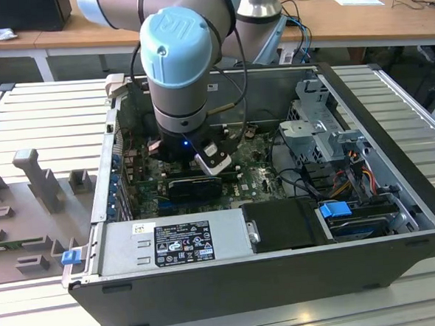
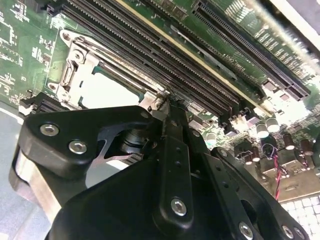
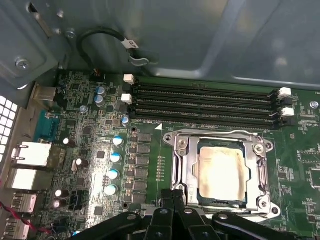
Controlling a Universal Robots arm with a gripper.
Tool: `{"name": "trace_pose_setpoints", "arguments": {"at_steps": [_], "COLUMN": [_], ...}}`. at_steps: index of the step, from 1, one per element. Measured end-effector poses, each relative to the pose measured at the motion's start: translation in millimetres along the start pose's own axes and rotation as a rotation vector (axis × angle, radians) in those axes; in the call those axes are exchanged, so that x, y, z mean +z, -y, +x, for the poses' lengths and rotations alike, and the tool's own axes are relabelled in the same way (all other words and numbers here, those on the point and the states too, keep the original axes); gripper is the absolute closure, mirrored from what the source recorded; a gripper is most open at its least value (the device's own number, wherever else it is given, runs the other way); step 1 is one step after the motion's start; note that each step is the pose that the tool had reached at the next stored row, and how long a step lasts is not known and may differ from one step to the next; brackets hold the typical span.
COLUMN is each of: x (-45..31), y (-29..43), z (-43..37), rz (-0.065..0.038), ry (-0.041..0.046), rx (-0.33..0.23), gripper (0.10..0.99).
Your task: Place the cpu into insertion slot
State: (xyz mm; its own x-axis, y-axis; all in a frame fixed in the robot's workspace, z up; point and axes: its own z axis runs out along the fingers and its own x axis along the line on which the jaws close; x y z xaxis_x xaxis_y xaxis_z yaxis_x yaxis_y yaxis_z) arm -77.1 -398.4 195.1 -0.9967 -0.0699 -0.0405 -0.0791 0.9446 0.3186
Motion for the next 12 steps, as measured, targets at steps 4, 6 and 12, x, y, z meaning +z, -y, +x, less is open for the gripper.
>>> {"name": "trace_pose_setpoints", "arguments": {"at_steps": [4, 6, 12], "x": [-12.1, -15.8, -29.0], "y": [-3.8, -4.9, -9.4], "z": [0.8, 0.6, 0.1], "rz": [-0.009, -0.009, -0.009], "ry": [0.0007, 0.0006, 0.0006], "rx": [0.0, 0.0, 0.0], "gripper": [0.98, 0.98, 0.98]}}
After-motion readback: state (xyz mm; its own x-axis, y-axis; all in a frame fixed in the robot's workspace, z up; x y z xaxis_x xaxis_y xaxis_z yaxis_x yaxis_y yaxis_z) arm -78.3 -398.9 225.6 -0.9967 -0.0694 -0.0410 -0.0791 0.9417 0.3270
